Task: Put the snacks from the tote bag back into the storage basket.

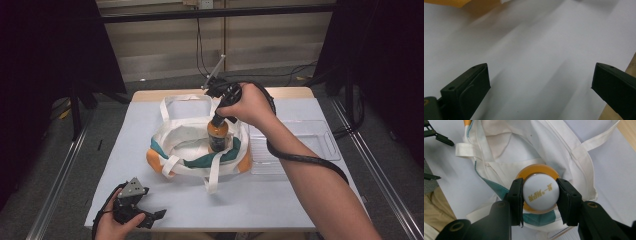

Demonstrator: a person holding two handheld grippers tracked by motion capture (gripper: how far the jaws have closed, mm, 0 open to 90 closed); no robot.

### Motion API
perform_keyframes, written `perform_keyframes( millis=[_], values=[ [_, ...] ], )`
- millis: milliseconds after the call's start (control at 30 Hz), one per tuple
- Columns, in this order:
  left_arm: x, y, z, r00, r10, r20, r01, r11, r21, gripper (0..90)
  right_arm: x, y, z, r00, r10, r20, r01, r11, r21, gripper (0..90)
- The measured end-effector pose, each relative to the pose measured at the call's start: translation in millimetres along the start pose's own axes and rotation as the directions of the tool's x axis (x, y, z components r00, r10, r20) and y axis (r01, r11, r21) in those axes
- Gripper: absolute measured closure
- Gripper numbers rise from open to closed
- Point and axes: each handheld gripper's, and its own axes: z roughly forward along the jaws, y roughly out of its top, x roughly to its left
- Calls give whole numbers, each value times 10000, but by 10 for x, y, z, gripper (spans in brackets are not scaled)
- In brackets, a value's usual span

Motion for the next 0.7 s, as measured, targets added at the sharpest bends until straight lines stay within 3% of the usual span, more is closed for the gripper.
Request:
perform_keyframes(
  millis=[433, 700],
  values=[
    [-5, 2, -7, 10000, -12, -31, 12, 10000, -31, 13, -22, 23, -337, 9999, 135, 106, -136, 9999, 57, 607],
    [-2, 6, 1, 10000, 79, -13, -79, 10000, 1, 14, -57, 12, -516, 9995, 291, -84, -291, 9996, 6, 607]
  ],
)
